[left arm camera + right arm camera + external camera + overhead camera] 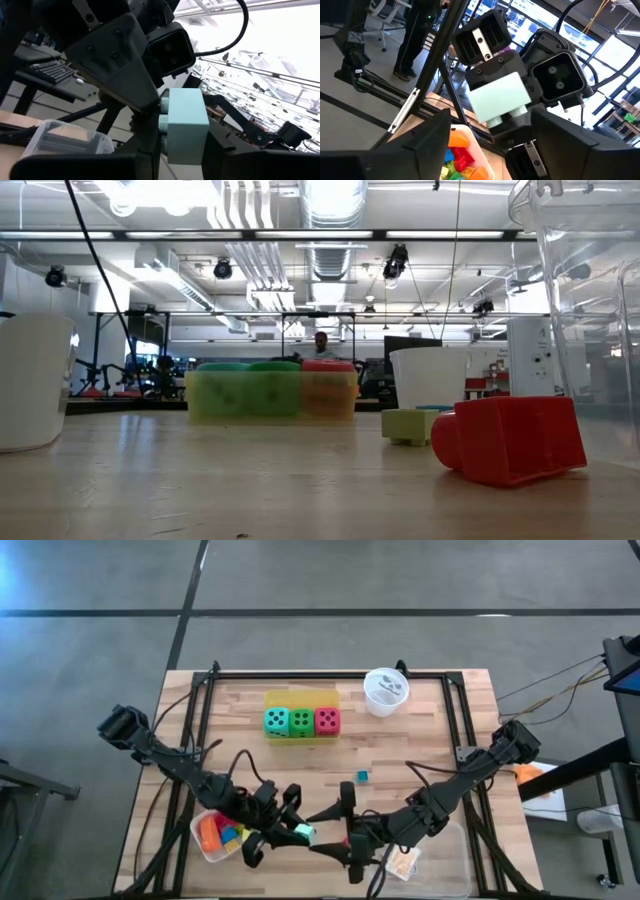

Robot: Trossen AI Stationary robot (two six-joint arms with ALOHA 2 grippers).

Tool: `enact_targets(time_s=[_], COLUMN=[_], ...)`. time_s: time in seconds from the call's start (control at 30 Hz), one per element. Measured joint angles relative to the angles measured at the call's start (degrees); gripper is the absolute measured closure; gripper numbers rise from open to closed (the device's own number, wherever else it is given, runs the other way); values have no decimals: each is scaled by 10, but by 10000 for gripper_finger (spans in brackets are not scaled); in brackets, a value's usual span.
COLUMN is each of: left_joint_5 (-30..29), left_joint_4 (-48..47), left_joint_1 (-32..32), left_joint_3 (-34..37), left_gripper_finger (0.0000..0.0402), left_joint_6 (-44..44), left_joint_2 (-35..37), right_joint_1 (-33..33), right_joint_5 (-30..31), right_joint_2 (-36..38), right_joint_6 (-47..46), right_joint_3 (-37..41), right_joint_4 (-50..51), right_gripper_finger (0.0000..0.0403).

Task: Pick & Place Toys
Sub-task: Put the light blue game piece into the white bin

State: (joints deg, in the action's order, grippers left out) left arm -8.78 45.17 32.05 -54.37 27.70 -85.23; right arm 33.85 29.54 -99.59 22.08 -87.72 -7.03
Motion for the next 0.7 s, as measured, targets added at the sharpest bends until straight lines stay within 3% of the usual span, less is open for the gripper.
enact_targets(time_s=[0.17,0.3,0.43,0.7], left_joint_5=[0,4,-3,-42], left_joint_4=[-6,-48,-138,-365], left_joint_1=[0,0,0,2], left_joint_3=[0,0,-1,-1], left_gripper_finger=[322,322,322,322], left_joint_6=[3,20,75,166], left_joint_2=[0,9,35,118], right_joint_1=[0,0,0,0], right_joint_5=[3,45,78,84], right_joint_2=[0,0,0,0], right_joint_6=[0,-30,-109,-282], right_joint_3=[0,0,0,0], right_joint_4=[4,15,64,177], right_gripper_finger=[117,116,115,115])
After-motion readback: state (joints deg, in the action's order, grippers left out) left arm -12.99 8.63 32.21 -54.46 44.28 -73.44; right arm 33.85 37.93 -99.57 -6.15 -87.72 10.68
